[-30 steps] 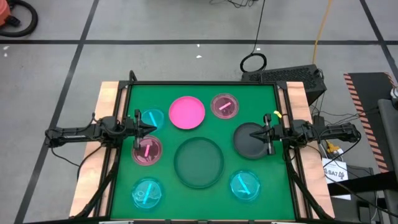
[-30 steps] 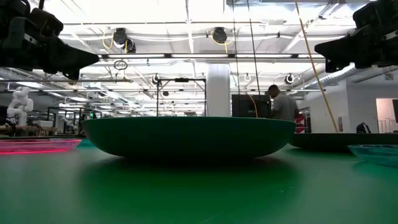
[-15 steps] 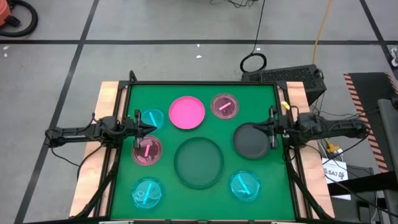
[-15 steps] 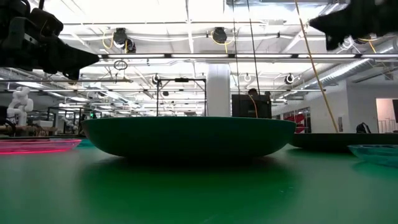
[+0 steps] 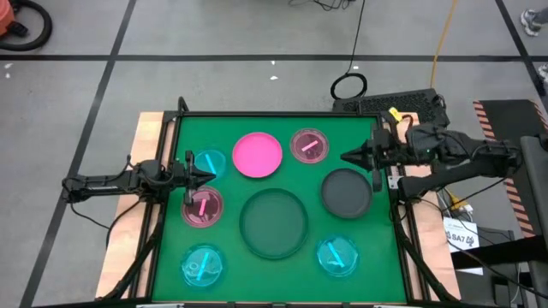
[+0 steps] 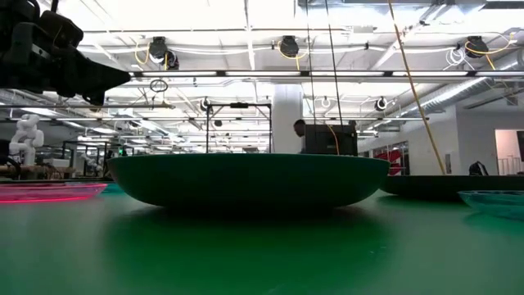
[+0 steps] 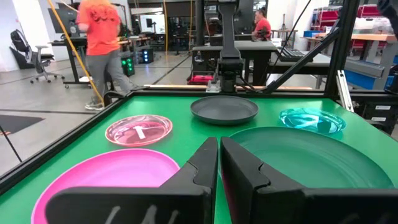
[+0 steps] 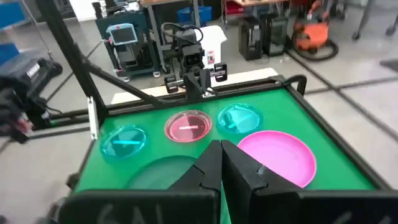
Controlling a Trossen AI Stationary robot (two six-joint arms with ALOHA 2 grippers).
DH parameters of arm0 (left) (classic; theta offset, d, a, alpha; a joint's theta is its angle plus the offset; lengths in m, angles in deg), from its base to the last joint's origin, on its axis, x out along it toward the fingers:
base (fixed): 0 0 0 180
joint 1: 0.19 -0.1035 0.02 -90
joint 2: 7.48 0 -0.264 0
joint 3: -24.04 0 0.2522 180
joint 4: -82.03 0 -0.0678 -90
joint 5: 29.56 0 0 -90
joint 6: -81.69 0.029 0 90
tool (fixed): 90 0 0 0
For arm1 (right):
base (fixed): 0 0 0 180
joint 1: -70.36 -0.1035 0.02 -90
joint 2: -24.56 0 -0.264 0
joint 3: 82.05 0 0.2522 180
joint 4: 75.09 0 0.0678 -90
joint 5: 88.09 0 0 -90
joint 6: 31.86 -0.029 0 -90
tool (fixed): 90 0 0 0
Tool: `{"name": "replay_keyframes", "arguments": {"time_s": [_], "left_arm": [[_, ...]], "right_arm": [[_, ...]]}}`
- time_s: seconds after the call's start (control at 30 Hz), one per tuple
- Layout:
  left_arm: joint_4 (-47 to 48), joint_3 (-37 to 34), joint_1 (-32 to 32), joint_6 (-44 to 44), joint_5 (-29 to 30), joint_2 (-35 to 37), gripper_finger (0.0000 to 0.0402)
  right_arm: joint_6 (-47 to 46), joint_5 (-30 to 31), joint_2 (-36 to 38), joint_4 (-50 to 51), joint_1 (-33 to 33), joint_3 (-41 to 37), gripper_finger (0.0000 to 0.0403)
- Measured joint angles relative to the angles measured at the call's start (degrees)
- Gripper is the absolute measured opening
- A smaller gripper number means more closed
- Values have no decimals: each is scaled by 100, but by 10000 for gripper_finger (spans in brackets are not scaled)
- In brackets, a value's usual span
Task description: Stack plastic plates
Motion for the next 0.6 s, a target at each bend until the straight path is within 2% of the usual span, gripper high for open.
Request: {"name": "replay_keyframes", "arguments": {"time_s": [0.13,0.27,0.6], "left_arm": [[0,1,2,0,0,1,24],[0,0,2,17,1,0,24],[17,1,0,175,17,-15,24]], "right_arm": [[-678,-25,-451,362,0,562,0],[-1454,-15,-647,497,7,689,0],[-1891,429,-714,2183,136,696,0]]}}
